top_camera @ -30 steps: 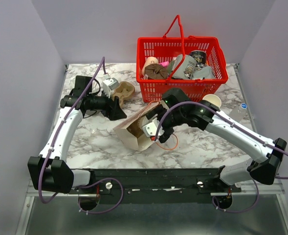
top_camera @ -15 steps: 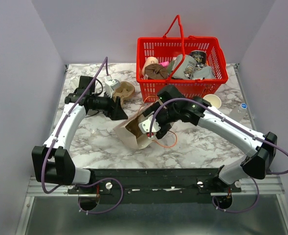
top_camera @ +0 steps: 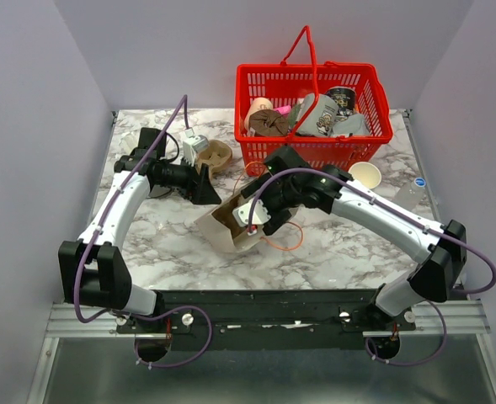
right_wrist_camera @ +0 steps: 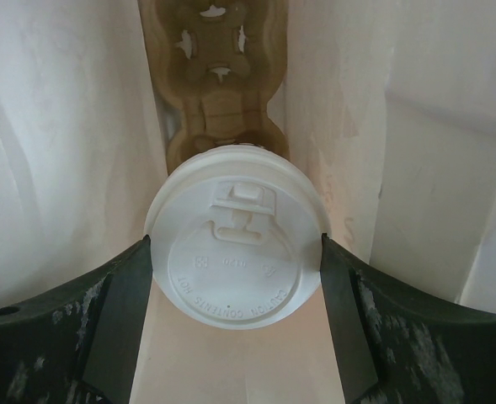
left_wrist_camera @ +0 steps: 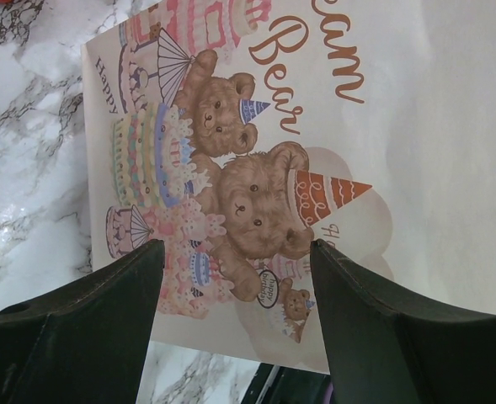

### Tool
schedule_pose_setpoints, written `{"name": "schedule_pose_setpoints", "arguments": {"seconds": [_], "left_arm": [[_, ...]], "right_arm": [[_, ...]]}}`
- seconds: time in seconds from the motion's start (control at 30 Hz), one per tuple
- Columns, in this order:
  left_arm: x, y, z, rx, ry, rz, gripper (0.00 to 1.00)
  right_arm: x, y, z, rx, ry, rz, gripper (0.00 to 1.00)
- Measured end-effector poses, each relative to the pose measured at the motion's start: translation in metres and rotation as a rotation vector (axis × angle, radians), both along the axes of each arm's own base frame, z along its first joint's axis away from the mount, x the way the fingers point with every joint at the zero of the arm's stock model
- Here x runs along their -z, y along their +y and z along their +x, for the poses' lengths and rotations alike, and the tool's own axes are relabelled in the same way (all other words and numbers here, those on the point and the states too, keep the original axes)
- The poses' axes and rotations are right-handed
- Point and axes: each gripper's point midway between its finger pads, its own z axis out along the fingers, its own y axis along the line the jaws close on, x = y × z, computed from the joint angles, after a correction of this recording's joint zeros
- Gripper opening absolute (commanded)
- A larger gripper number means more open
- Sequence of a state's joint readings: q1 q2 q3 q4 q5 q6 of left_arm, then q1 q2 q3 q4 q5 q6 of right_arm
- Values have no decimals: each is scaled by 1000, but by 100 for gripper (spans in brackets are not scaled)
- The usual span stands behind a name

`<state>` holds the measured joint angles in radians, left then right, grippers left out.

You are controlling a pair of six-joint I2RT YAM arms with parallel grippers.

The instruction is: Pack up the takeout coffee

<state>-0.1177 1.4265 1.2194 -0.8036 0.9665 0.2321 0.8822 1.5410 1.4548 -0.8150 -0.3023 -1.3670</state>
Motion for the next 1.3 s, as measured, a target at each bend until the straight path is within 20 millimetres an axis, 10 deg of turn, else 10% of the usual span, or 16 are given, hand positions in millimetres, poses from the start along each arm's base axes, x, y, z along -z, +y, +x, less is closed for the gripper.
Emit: {"name": "schedule_pose_setpoints", "arguments": {"seconds": [1.3], "left_arm": [[13, -2, 4, 38, 114, 10, 79]], "right_arm": [[47, 13, 22, -11, -19, -46, 0]]}}
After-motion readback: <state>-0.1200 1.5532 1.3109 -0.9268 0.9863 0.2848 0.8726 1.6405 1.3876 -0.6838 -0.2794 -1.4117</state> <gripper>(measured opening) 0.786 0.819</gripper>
